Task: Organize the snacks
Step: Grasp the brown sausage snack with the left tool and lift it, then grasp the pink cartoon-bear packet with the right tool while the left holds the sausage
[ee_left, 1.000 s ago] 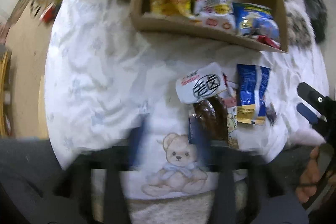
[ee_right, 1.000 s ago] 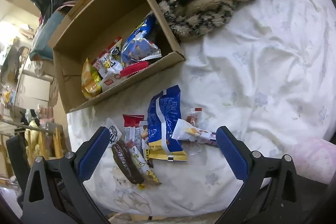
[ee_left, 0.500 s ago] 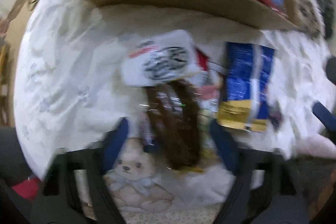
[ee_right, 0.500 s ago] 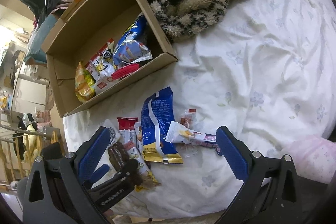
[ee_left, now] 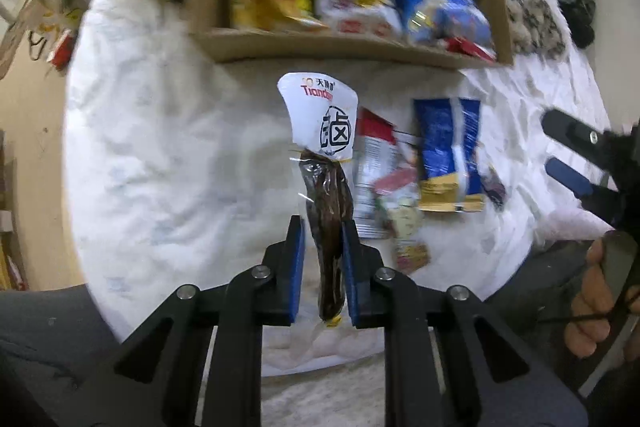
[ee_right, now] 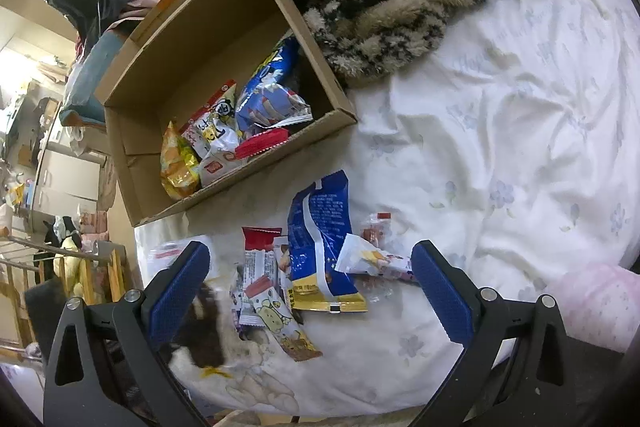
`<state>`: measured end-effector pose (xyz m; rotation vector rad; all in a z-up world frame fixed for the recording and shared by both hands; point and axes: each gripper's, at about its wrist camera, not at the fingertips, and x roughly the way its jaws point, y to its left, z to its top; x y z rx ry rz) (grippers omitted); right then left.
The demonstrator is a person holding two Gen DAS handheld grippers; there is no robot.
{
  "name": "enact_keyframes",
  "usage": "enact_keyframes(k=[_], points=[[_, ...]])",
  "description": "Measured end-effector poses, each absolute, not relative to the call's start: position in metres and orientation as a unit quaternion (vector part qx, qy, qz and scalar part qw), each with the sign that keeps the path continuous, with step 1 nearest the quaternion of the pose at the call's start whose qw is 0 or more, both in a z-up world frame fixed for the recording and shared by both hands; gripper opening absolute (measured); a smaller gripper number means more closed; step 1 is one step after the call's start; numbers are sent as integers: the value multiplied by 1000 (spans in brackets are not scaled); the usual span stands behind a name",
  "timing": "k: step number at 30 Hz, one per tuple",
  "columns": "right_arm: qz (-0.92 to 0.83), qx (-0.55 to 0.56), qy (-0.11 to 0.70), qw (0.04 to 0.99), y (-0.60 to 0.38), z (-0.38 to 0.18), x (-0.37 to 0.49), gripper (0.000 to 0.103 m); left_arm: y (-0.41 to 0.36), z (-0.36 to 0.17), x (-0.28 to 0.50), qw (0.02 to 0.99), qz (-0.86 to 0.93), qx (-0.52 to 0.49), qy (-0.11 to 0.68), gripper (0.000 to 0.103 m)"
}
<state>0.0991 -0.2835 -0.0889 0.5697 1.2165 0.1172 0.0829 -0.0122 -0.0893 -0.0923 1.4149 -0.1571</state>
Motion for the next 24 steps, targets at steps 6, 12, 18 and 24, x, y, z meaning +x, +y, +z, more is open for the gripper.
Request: enact_keyframes(k=[6, 12, 18, 24], points=[[99, 243, 599, 757, -261, -102, 101, 101, 20, -94, 91, 762, -34, -42, 645, 4], [150, 170, 670, 707, -210, -139, 97, 69, 40, -118, 97, 740, -17, -88, 667, 5], [149, 81, 693, 701, -178, -158, 91, 69, 57, -123, 98, 757, 61, -43, 649, 93], [162, 20, 690, 705, -157, -160, 88, 29, 33, -174, 98, 708, 38, 31, 704, 93]])
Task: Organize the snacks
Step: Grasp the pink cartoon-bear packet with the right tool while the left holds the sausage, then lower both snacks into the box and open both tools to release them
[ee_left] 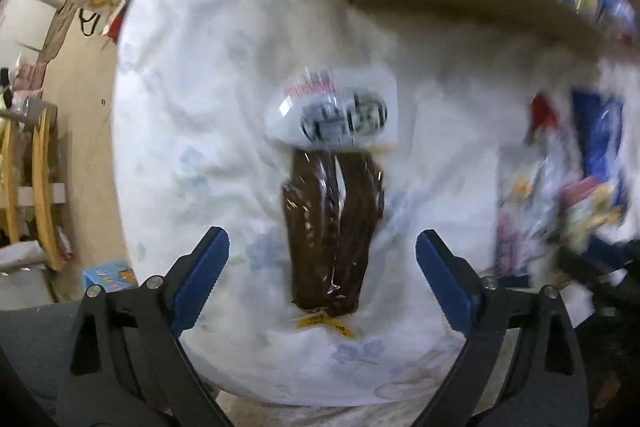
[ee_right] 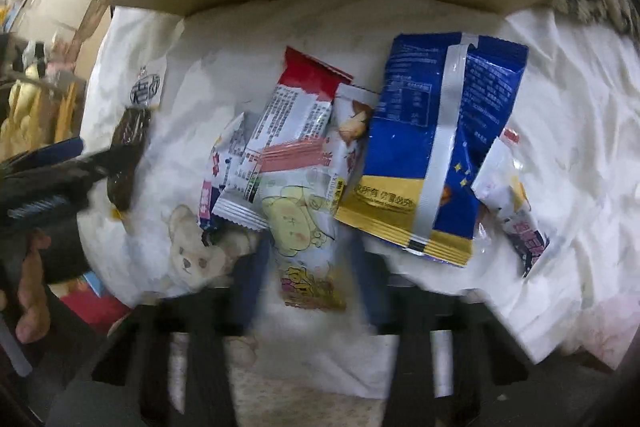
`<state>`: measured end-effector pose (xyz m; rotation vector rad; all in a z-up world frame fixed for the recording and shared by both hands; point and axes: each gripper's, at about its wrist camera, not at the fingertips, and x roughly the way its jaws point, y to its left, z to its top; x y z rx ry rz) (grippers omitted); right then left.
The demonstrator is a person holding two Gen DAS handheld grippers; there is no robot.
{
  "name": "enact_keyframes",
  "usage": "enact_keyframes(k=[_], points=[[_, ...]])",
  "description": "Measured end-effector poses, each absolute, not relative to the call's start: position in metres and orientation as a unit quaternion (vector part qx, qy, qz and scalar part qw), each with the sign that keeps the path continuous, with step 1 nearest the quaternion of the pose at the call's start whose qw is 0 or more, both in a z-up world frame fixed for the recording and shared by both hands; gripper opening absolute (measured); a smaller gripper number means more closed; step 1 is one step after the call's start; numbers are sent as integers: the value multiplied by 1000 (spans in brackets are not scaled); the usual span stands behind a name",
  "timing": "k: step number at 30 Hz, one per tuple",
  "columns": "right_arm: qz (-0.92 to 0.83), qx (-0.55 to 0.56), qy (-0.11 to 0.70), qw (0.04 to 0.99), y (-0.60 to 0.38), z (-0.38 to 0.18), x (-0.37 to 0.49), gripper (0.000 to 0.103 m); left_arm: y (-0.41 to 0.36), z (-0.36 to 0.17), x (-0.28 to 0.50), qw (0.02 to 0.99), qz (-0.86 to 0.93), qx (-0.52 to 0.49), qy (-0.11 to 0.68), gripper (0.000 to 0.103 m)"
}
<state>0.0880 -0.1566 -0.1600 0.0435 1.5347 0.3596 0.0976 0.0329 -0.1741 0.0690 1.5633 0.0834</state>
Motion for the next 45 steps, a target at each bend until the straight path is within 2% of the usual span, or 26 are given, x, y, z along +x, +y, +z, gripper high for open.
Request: enact_keyframes(k=[1, 5, 8, 12, 18, 27, 36, 45], points=[[162, 18, 688, 707, -157, -158, 88, 29, 32, -179, 98, 705, 38, 35, 707, 91], [177, 56, 676, 713, -172, -145, 85, 29, 31, -180, 98, 706, 18, 11, 708, 52], [186, 104, 657, 723, -193, -133, 82, 29, 25, -172, 94, 716, 7, 20, 698, 42], [196, 143, 627, 740, -208, -112, 84, 29, 25, -146, 86, 739, -8, -9, 674, 42], [219, 169, 584, 763, -213, -83, 87, 29, 40, -79, 77, 789, -24, -86, 607, 42], [212, 200, 525, 799, -225, -40, 117, 29, 29, -9, 130, 843, -38, -81, 530, 42], [182, 187, 499, 827, -238, -28, 173, 29, 1, -10, 191, 855, -47, -46, 514, 42], [167, 193, 491, 833, -246, -49, 211, 29, -14, -47, 221, 861, -46, -5, 507, 43]])
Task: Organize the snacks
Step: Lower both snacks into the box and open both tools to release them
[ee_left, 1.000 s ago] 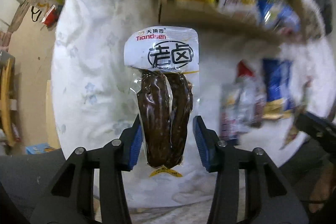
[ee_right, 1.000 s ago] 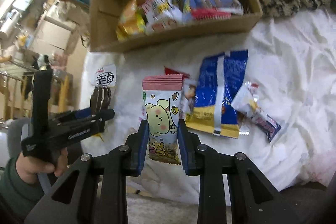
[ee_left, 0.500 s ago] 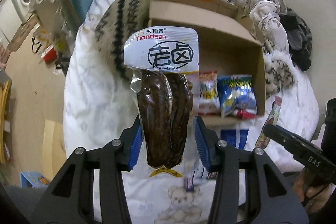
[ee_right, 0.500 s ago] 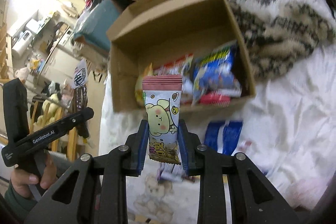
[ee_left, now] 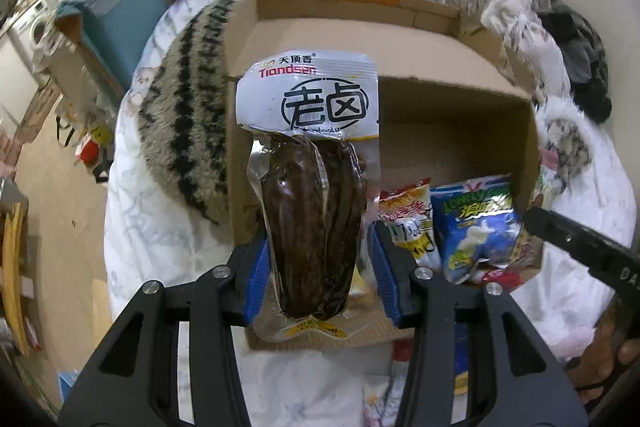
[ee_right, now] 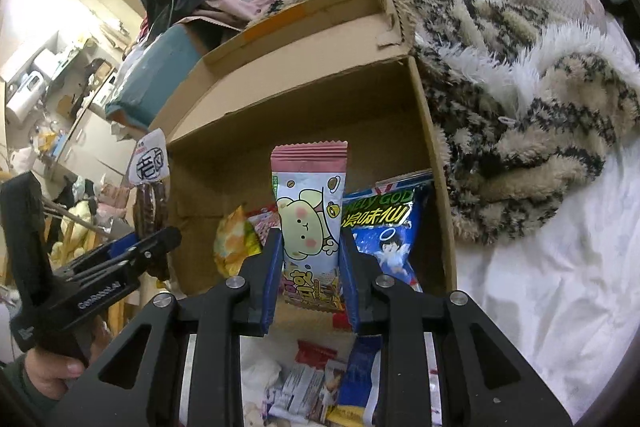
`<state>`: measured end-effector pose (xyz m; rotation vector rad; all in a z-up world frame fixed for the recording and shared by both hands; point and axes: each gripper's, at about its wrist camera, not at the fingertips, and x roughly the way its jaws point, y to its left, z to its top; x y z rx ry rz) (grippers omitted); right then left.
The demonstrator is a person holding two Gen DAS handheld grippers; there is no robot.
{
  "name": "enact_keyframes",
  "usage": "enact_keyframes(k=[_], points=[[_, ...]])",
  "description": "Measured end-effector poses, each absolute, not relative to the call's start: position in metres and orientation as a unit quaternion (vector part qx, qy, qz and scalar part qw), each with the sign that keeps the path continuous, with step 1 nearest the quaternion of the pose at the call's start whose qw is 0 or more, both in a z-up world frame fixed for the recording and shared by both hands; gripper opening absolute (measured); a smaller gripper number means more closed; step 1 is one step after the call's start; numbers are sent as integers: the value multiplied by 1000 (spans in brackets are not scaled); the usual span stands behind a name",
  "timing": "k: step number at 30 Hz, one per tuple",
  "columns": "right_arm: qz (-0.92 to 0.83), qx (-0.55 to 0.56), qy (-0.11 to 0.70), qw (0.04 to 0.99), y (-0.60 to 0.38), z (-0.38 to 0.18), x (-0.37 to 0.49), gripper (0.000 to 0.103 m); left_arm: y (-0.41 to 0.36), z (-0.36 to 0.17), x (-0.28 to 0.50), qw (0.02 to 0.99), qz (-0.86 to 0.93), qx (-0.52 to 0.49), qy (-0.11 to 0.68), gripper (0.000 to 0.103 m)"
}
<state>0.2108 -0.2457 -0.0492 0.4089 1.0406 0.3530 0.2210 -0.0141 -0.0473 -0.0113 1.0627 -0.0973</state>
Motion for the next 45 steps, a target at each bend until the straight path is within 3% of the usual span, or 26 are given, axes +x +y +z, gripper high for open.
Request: enact_keyframes(k=[25, 36, 38, 39, 41, 45], points=[[177, 184, 538, 803, -221, -85, 228, 29, -19, -79, 228, 850, -42, -7, 524, 52], [185, 197, 546, 793, -222, -88, 229, 32, -25, -78, 221, 852, -49, 22, 520, 67], [187, 197, 546, 792, -221, -86, 230, 38, -27, -74, 218, 857, -42, 34, 512, 83], [188, 198, 545, 793, -222, -85, 229, 42, -26, -71, 216, 861, -42, 32, 506, 85], [185, 202, 538, 797, -224, -82, 228, 61, -24, -65, 213, 864, -43, 26, 500, 86], [177, 204, 526, 807, -230, -75, 225, 66, -20, -59, 209, 868, -41, 22, 494, 87]])
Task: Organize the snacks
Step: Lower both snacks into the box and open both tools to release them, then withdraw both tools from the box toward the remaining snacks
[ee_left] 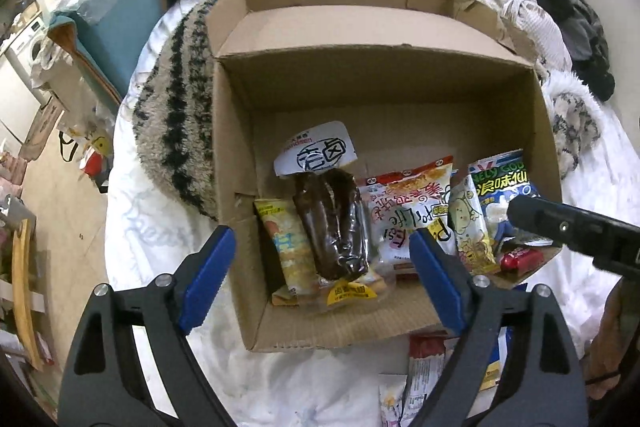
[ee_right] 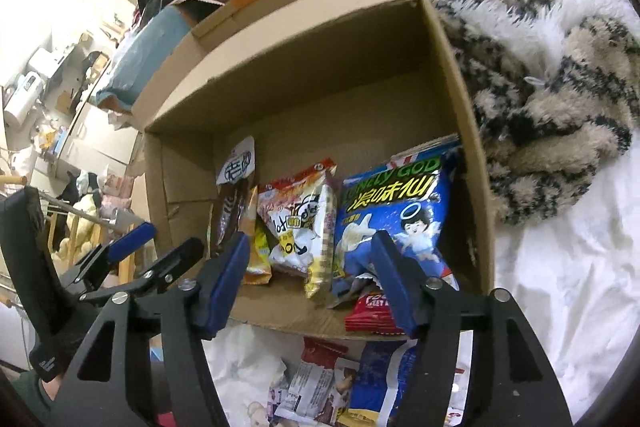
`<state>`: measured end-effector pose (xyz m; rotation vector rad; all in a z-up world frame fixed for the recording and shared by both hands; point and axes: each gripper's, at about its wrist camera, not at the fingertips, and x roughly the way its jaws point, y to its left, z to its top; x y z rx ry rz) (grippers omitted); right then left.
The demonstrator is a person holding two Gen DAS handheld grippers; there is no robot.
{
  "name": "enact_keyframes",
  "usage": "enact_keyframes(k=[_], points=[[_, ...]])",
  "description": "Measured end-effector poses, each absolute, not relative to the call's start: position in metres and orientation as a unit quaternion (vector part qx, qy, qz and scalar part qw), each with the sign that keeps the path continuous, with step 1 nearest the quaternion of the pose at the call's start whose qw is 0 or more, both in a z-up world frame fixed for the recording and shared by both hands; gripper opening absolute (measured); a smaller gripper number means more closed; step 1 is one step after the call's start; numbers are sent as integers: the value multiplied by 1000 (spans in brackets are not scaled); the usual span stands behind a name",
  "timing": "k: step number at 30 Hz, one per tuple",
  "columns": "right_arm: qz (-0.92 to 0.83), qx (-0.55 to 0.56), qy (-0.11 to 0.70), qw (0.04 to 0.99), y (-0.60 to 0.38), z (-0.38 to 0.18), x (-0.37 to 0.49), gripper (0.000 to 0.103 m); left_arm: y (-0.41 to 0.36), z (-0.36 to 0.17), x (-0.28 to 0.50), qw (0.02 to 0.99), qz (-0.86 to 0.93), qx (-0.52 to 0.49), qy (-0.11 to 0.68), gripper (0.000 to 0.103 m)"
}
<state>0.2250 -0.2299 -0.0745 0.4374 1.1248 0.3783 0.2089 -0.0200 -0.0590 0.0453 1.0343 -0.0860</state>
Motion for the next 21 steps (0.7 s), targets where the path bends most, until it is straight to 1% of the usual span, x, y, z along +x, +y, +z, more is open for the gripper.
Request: enact_keyframes(k=[11, 21], points=[[167, 207, 520, 812, -241, -59, 205, 66, -6, -43, 183, 876, -33, 4, 482, 87], [149, 220, 511, 818, -258, -44, 165, 66, -1, -40, 147, 881, -28, -11, 472, 87]])
